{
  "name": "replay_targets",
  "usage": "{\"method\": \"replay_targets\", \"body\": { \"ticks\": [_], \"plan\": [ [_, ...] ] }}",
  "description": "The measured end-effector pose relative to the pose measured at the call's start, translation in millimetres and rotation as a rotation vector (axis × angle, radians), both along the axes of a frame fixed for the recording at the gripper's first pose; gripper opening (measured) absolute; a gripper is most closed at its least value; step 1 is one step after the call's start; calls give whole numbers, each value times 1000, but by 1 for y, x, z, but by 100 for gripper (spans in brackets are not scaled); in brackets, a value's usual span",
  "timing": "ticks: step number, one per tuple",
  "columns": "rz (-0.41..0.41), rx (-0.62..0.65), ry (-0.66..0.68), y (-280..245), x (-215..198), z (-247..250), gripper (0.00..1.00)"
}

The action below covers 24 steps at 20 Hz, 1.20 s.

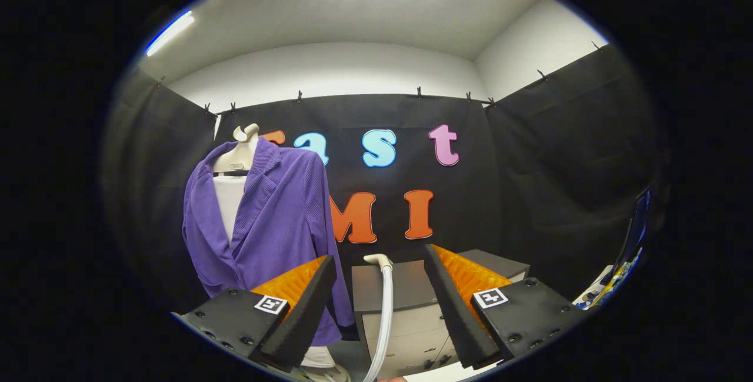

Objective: Iron the clothes twice with a garment steamer, once on the left side and once on the right side.

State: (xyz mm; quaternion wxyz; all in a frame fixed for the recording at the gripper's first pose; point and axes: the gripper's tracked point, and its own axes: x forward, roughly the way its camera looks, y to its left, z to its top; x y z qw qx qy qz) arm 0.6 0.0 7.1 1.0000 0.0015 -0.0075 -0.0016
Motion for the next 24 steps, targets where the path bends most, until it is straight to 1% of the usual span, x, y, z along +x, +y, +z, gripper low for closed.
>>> {"method": "replay_targets", "body": {
  "ticks": [3, 6, 8, 10, 12, 17, 21, 22, 24],
  "plan": [
    [-4, 5, -2, -2, 2, 3, 99],
    [-14, 34, 10, -8, 12, 7, 99],
    [-2, 40, 15, -8, 24, 7, 99],
    [-20, 32, 33, -19, 41, 1, 99],
    [-17, 31, 54, -18, 59, -3, 99],
    [30, 64, 94, -12, 129, 5, 99],
    [82, 159, 161, -4, 197, -2, 99],
    [83, 159, 178, -5, 212, -6, 98],
    [66, 114, 214, -13, 248, -18, 98]
  ]
}}
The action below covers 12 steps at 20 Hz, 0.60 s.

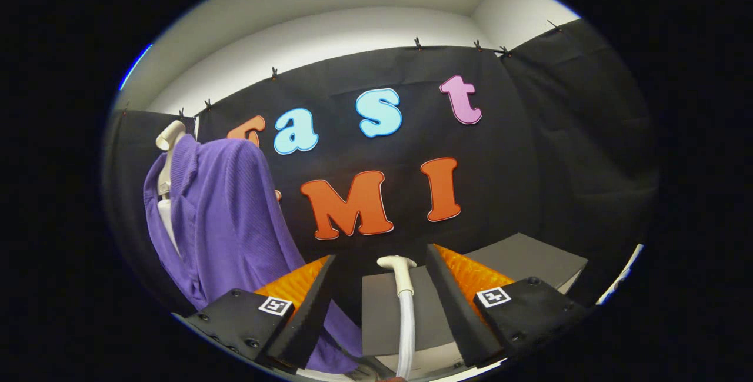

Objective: Iron the clothes twice with a garment steamer, once on the left side and once on the right side.

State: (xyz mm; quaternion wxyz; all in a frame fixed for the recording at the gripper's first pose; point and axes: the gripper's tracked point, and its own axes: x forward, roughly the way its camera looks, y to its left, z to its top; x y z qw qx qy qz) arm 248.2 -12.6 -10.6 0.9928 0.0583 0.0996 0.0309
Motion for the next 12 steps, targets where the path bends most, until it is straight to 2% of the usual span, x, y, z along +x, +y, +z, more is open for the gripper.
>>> {"method": "replay_targets", "body": {
  "ticks": [5, 12],
  "plan": [
    [26, -140, 146, 4, 81, -55, 98],
    [73, -130, 413, 11, 164, -163, 99]
  ]
}}
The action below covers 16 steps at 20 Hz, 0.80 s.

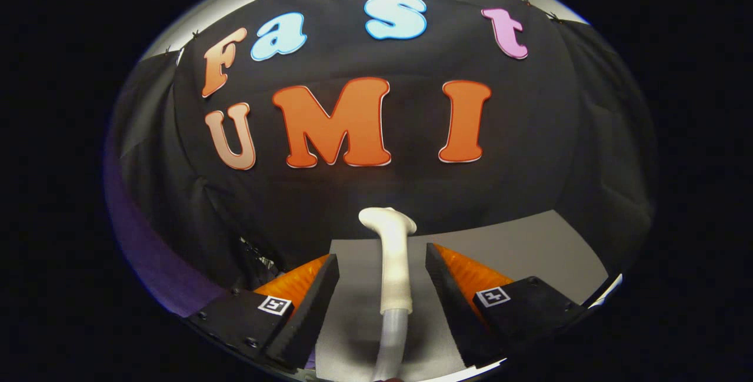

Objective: Iron the clothes twice with a garment steamer, once on the left side and once on the right side.

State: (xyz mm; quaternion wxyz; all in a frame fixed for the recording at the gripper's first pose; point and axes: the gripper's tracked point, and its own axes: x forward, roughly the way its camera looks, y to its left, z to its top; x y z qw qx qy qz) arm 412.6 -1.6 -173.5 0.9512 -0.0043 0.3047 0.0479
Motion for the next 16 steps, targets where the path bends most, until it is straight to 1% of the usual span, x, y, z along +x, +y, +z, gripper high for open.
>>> {"method": "replay_targets", "body": {
  "ticks": [5, 11, 13, 16],
  "plan": [
    [1, 37, 146, -5, 24, -52, 99],
    [26, 92, 274, -1, 31, -90, 97],
    [46, 104, 303, 2, 28, -96, 90],
    [34, 93, 353, -6, 25, -109, 67]
  ]
}}
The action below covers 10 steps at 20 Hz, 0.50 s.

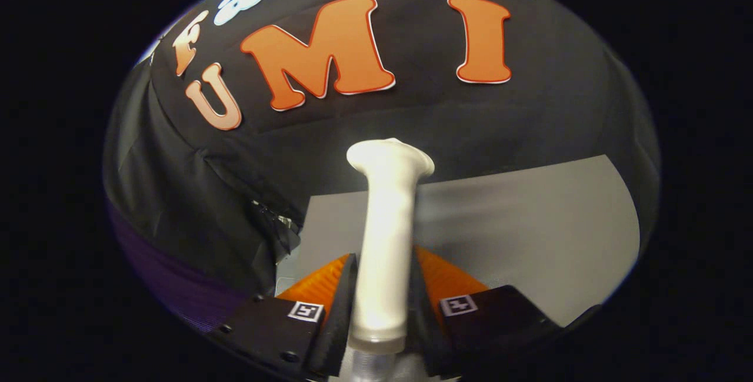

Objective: Iron the clothes twice with a garment steamer, once on the left side and once on the right side.

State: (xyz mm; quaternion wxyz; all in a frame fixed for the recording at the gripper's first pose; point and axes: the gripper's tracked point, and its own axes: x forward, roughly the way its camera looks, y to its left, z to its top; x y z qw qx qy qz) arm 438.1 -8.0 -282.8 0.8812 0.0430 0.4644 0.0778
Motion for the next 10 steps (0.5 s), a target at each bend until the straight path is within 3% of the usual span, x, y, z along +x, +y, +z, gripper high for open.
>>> {"method": "replay_targets", "body": {
  "ticks": [2, 6, 10],
  "plan": [
    [-8, 21, 5, 1, 2, 0, 52],
    [-21, 36, -17, 1, -2, 8, 45],
    [-39, 13, -96, 0, -9, 26, 45]
  ]
}}
